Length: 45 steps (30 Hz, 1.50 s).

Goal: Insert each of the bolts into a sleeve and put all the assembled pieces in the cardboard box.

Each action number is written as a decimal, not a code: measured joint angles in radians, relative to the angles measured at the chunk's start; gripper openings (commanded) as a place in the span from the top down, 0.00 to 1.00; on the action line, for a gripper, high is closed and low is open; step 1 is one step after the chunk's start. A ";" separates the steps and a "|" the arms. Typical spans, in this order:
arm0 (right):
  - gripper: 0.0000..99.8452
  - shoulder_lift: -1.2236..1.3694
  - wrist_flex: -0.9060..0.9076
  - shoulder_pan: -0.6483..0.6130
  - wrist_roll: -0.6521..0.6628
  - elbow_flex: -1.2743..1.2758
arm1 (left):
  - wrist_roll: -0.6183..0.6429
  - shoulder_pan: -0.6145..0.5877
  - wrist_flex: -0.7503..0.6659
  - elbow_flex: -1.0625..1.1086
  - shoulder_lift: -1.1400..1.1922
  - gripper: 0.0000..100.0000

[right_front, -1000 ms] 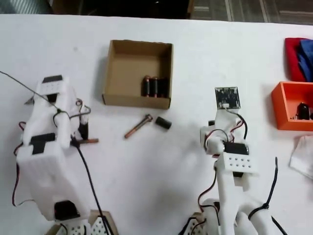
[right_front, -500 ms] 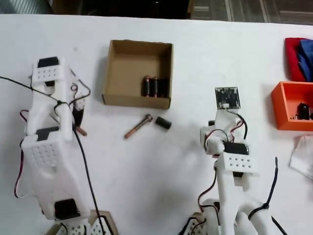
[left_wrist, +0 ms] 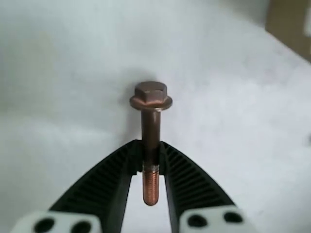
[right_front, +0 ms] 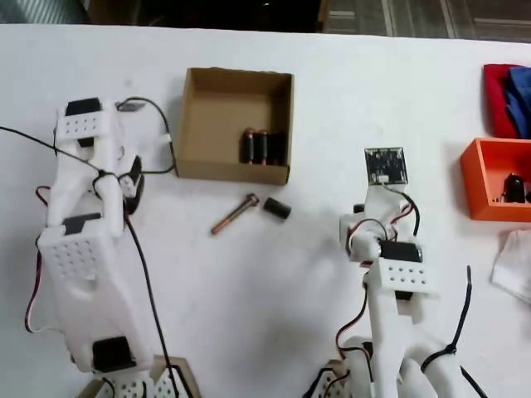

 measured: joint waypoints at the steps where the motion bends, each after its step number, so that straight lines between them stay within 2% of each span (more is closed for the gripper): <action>1: 0.98 0.000 0.000 0.000 0.000 0.000 | -0.002 0.000 -0.002 0.000 0.000 0.88; 8: 0.98 0.000 0.000 0.000 0.000 0.000 | -0.018 -0.031 -0.008 0.011 -0.061 0.88; 13: 0.98 0.000 0.000 0.000 0.000 0.000 | -0.048 -0.077 -0.106 0.242 -0.262 0.88; 17: 0.98 0.000 0.000 0.000 0.000 0.000 | -0.048 -0.117 -0.305 0.571 -0.512 0.88; 22: 0.98 0.000 0.000 0.000 0.000 0.000 | -0.049 -0.120 -0.654 0.991 -0.809 0.88; 26: 0.98 0.000 0.000 0.000 0.000 0.000 | -0.049 -0.121 -0.848 1.174 -0.910 0.83; 28: 0.98 0.000 0.000 0.000 0.000 0.000 | -0.046 -0.118 -0.870 1.191 -0.911 0.80; 33: 0.98 0.000 0.000 0.000 0.000 0.000 | 0.037 -0.075 -0.848 1.162 -0.830 0.80; 38: 0.98 0.000 0.000 0.000 0.000 0.000 | 0.051 -0.018 -0.760 1.011 -0.678 0.83; 45: 0.98 0.000 0.000 0.000 0.000 0.000 | 0.052 -0.020 -0.738 0.821 -0.486 0.83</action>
